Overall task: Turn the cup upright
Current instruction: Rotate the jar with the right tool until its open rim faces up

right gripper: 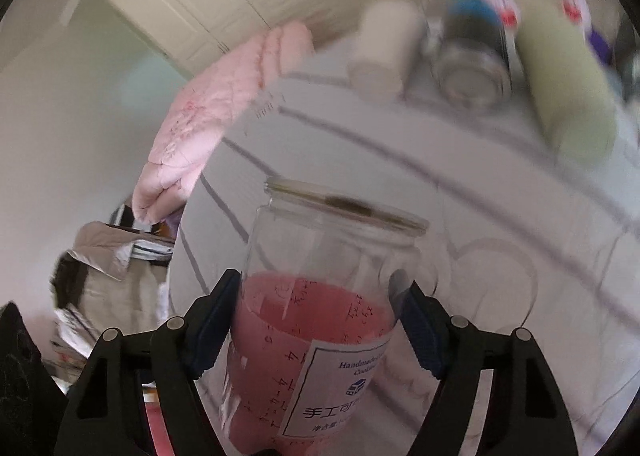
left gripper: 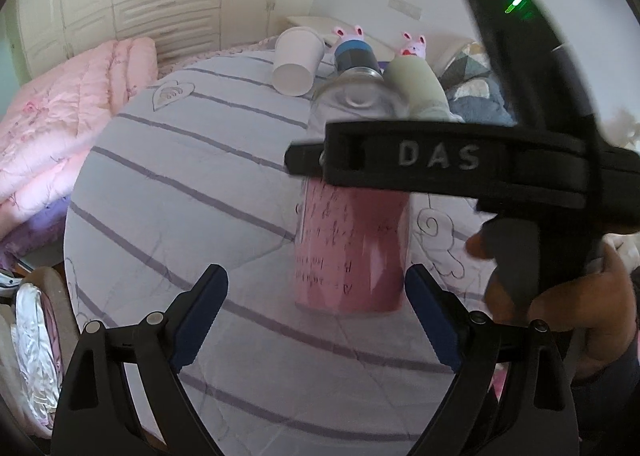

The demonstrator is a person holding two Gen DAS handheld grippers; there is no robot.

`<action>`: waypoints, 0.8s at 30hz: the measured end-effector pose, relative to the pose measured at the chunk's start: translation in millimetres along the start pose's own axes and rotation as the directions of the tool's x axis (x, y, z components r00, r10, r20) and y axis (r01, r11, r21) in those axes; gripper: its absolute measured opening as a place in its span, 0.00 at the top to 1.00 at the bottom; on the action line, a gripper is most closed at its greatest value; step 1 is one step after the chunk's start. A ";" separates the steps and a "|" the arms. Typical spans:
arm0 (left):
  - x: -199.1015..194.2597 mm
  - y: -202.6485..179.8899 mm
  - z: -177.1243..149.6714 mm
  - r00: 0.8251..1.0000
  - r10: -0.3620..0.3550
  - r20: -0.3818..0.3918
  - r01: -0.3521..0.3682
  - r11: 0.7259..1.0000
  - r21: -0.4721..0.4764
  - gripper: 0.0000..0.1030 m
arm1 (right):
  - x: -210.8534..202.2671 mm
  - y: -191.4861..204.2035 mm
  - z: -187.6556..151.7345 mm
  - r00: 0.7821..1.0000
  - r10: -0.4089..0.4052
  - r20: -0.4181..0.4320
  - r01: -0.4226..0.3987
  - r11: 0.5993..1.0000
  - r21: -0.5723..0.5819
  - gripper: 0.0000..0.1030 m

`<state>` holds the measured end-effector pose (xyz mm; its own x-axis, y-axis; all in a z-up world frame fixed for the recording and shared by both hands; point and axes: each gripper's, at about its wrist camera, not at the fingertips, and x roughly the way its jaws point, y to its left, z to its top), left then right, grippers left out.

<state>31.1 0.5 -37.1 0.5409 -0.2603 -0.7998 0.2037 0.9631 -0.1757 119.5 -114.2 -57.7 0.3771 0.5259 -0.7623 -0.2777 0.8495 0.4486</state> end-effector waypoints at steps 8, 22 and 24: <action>9.1 1.4 9.8 0.996 0.075 0.040 -0.074 0.997 -0.006 0.11 | -23.7 29.9 17.2 0.936 -0.214 0.281 0.293 0.915 -0.278 0.27; 11.6 8.8 -3.8 0.987 0.155 0.042 -0.154 0.988 -0.024 0.11 | -19.9 53.8 -15.1 0.909 -0.266 0.320 0.399 0.777 -0.487 0.31; 9.0 9.8 -2.4 0.986 0.157 0.051 -0.156 0.987 -0.029 0.11 | -25.5 52.4 -5.1 0.929 -0.256 0.268 0.357 0.810 -0.465 0.31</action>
<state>36.1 7.8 -47.4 0.6069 -0.1085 -0.7873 0.0928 0.9935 -0.0653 90.8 -83.3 -17.1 0.6578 0.2828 -0.6981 -0.5015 0.8560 -0.1258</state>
